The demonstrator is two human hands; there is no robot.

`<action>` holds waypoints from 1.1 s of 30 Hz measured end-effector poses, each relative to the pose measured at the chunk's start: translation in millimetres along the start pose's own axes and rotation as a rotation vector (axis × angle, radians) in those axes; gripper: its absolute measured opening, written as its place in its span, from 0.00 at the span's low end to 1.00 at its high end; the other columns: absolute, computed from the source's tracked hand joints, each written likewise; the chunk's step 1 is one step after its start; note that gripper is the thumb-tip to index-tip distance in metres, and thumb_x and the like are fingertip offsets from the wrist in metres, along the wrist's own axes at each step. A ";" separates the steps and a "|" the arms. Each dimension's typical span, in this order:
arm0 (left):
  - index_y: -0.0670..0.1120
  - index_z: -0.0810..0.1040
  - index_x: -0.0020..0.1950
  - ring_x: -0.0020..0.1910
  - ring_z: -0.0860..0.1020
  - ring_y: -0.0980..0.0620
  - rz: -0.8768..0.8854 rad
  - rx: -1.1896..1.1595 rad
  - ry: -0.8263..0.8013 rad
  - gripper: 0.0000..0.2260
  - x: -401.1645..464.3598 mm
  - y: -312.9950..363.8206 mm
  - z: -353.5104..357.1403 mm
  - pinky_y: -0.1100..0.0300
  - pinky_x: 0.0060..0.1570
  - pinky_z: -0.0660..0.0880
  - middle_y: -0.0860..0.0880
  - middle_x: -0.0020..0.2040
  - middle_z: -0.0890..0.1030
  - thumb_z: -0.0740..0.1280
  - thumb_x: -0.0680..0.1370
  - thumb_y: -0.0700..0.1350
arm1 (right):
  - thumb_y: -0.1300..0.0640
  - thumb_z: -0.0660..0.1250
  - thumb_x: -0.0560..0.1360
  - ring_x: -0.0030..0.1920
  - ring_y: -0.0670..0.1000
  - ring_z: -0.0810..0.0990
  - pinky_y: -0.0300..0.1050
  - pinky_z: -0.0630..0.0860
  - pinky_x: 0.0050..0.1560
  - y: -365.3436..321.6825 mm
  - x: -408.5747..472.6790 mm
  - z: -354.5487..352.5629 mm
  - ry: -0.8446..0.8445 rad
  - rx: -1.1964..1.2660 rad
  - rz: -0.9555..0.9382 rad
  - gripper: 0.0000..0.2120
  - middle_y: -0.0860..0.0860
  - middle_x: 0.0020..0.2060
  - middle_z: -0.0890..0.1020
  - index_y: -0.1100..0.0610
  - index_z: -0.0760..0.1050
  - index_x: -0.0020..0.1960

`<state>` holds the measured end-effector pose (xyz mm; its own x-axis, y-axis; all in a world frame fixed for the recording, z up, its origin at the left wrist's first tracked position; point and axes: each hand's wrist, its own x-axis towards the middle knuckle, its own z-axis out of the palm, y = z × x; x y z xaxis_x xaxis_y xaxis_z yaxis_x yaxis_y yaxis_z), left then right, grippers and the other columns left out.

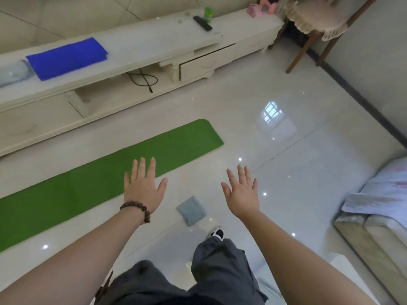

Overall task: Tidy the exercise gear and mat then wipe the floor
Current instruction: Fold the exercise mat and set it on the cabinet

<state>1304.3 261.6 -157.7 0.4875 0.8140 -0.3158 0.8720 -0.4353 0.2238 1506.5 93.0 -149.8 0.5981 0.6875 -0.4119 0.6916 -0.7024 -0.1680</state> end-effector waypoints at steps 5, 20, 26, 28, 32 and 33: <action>0.50 0.47 0.79 0.78 0.43 0.47 -0.075 -0.036 0.013 0.30 11.2 94.3 3.8 0.44 0.75 0.47 0.45 0.79 0.47 0.50 0.81 0.60 | 0.41 0.42 0.81 0.76 0.52 0.37 0.56 0.39 0.75 69.9 32.7 -37.1 -0.046 0.000 -0.074 0.26 0.52 0.78 0.43 0.47 0.48 0.78; 0.51 0.45 0.79 0.78 0.42 0.46 -0.175 -0.018 0.045 0.31 143.7 239.3 2.4 0.43 0.75 0.47 0.45 0.79 0.46 0.49 0.80 0.61 | 0.42 0.43 0.82 0.76 0.53 0.36 0.56 0.38 0.75 157.9 217.9 -149.4 0.027 -0.048 -0.256 0.26 0.52 0.78 0.42 0.45 0.46 0.78; 0.50 0.46 0.79 0.78 0.43 0.46 -0.305 -0.072 0.061 0.31 252.4 281.5 2.8 0.43 0.75 0.48 0.44 0.79 0.46 0.48 0.80 0.62 | 0.42 0.43 0.82 0.76 0.52 0.35 0.55 0.36 0.75 177.2 346.9 -210.1 -0.017 -0.165 -0.339 0.26 0.51 0.77 0.41 0.45 0.45 0.78; 0.50 0.45 0.79 0.78 0.44 0.45 -0.363 -0.098 0.067 0.31 280.5 297.6 -6.4 0.42 0.75 0.48 0.44 0.79 0.46 0.48 0.80 0.62 | 0.41 0.43 0.82 0.76 0.52 0.34 0.54 0.36 0.75 178.5 384.0 -234.7 -0.051 -0.229 -0.377 0.26 0.51 0.77 0.40 0.45 0.44 0.78; 0.50 0.43 0.79 0.78 0.43 0.45 -0.437 -0.162 0.088 0.31 319.4 328.0 -26.9 0.43 0.74 0.47 0.44 0.79 0.44 0.47 0.80 0.62 | 0.41 0.42 0.82 0.76 0.52 0.34 0.54 0.36 0.75 165.8 442.8 -275.8 -0.070 -0.309 -0.484 0.26 0.51 0.77 0.40 0.45 0.43 0.78; 0.50 0.43 0.79 0.78 0.42 0.45 -0.448 -0.171 0.087 0.32 327.7 333.0 -32.8 0.43 0.74 0.47 0.44 0.79 0.43 0.47 0.80 0.62 | 0.42 0.42 0.82 0.76 0.52 0.34 0.54 0.36 0.75 159.2 456.3 -282.8 -0.083 -0.319 -0.504 0.26 0.51 0.77 0.39 0.45 0.43 0.78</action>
<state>1752.9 395.9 -156.4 0.0536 0.9391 -0.3393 0.9718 0.0290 0.2339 2004.0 347.0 -111.2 0.1403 0.8955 -0.4224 0.9768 -0.1948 -0.0888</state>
